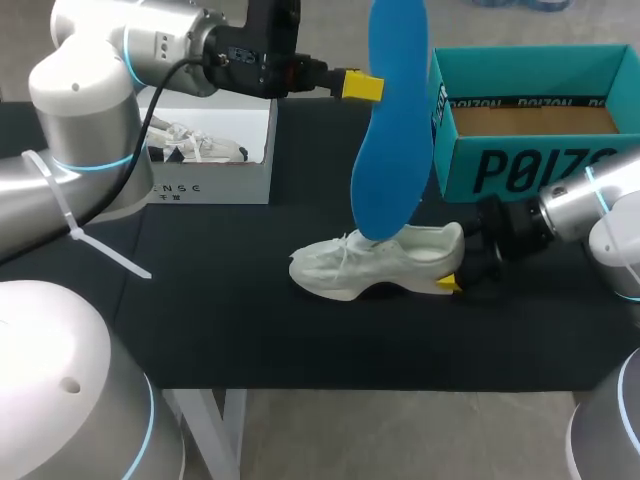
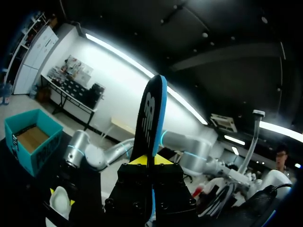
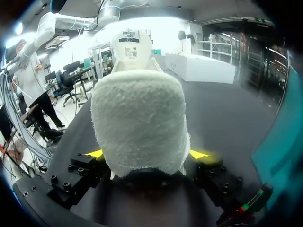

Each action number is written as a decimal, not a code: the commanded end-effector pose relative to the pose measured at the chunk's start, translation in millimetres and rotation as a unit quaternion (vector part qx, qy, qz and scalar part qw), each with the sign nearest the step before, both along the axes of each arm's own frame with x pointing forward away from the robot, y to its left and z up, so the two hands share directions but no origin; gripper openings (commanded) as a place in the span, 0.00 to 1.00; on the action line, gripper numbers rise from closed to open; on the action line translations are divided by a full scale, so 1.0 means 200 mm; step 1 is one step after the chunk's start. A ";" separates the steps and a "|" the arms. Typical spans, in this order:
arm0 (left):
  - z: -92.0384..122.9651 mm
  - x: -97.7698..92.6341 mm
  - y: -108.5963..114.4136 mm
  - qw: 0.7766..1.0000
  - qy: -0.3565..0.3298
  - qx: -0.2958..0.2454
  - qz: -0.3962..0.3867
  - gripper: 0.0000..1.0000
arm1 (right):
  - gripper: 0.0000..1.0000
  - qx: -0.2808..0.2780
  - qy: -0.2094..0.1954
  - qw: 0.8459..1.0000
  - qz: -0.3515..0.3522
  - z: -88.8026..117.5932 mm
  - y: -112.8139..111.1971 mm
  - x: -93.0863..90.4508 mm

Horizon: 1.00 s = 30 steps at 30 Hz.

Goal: Take the shoe out of the shoebox, open the shoe tongue, remove and reinsert the insole, then place the shoe into the shoebox

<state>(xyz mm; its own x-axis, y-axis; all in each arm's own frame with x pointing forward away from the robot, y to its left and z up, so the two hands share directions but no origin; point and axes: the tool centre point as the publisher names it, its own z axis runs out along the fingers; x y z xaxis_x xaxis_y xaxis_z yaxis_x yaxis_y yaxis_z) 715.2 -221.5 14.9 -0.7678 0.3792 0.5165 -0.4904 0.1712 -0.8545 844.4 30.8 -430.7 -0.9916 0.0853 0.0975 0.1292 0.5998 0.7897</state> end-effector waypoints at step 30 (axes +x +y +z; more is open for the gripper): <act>0.00 0.00 0.00 1.000 0.000 0.000 0.000 0.00 | 1.00 -0.328 0.088 0.940 -0.037 0.46 0.00 -0.06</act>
